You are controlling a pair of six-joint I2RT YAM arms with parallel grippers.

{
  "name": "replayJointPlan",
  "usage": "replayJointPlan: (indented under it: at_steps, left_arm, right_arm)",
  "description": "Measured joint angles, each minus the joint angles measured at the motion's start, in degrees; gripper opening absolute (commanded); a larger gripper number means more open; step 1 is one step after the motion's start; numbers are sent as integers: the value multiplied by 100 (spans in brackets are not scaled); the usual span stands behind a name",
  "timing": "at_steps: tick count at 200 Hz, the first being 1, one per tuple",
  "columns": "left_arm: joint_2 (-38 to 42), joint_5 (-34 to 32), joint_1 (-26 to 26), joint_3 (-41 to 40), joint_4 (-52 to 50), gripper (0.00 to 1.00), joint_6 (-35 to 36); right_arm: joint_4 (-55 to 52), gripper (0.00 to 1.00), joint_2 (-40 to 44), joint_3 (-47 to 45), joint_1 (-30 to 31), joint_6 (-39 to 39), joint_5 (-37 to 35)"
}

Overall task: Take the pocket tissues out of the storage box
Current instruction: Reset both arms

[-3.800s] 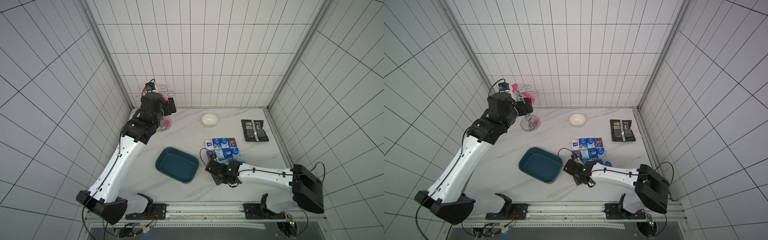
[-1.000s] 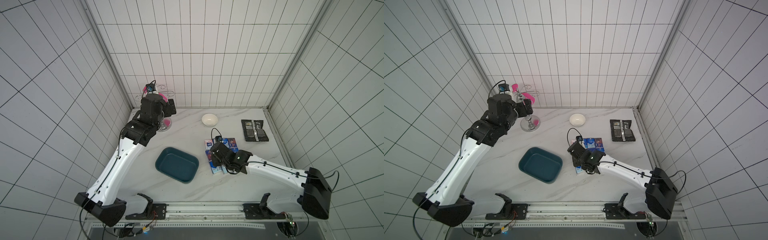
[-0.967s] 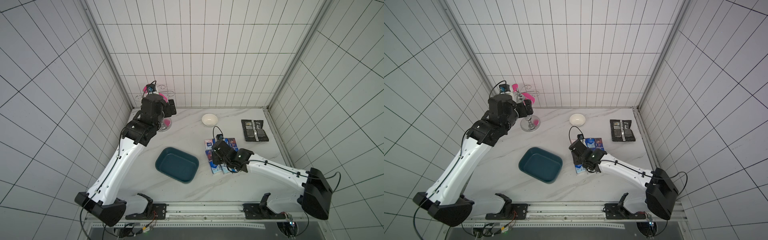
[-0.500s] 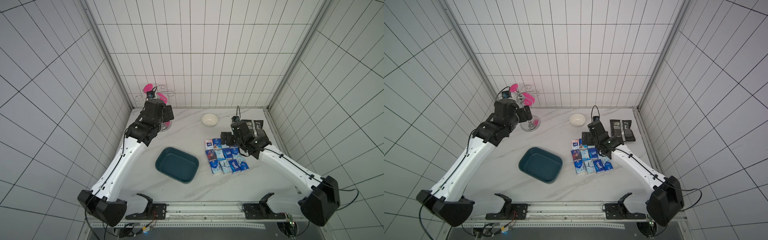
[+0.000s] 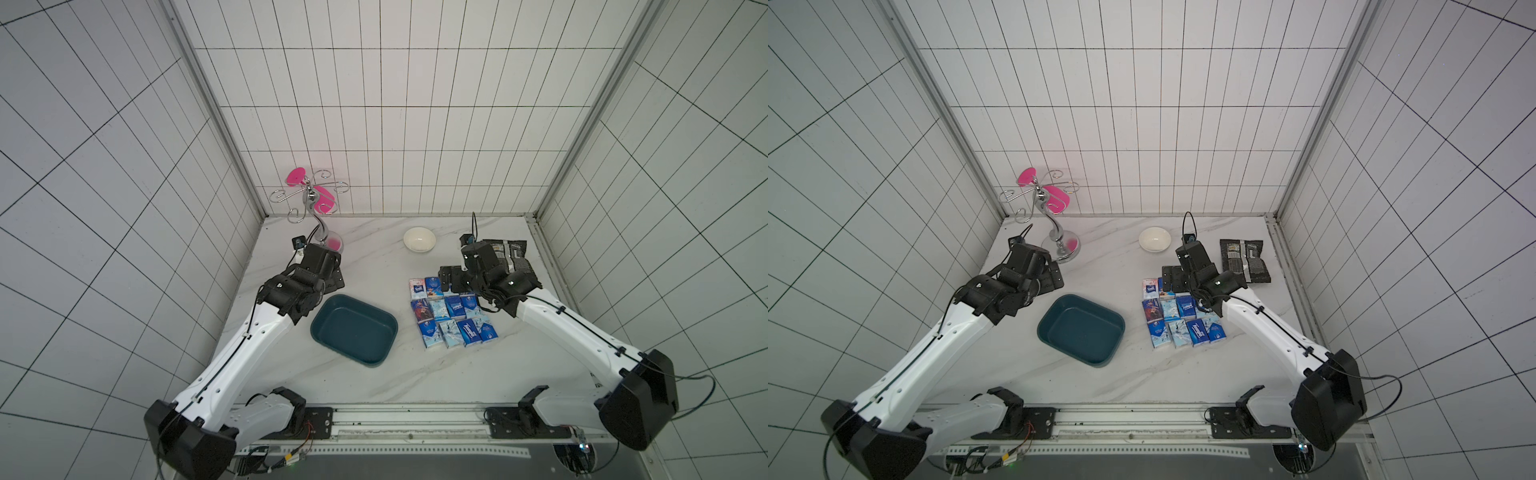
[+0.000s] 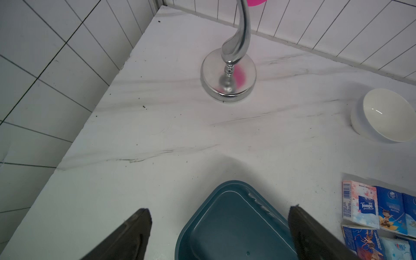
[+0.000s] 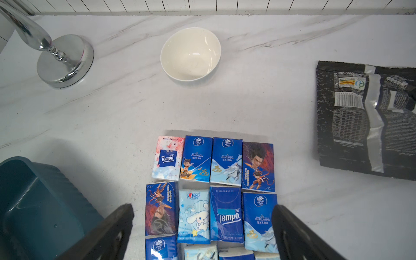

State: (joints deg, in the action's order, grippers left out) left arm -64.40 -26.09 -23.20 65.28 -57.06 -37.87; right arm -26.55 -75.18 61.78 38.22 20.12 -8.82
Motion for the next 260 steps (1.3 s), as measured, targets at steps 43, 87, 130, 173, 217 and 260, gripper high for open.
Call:
replayJointPlan:
  at_steps: [43, 87, 130, 173, 217, 260]
  left_arm:
    - [-361, -48, 758, -448, -334, 98, -824]
    - [-695, -44, 828, -831, -452, 98, -1346]
    - [-772, -387, 1180, -992, 494, 98, -778]
    - [-664, -776, 1427, -1639, 2594, 98, 1010]
    - [-938, -487, 1838, -2933, 5412, 98, 2096]
    - [-1943, -323, 2009, -3451, 7348, 98, 2509]
  right_arm:
    - [68, 99, 125, -192, 0, 2, 181]
    - [212, 99, 155, -326, 0, 4, 332]
    - [306, 99, 188, -470, -74, 0, 168]
    - [446, 99, 374, -492, -448, 0, 55]
    - [662, 99, 297, -492, -507, 0, -33]
    - [911, 99, 256, -621, -723, 0, -101]
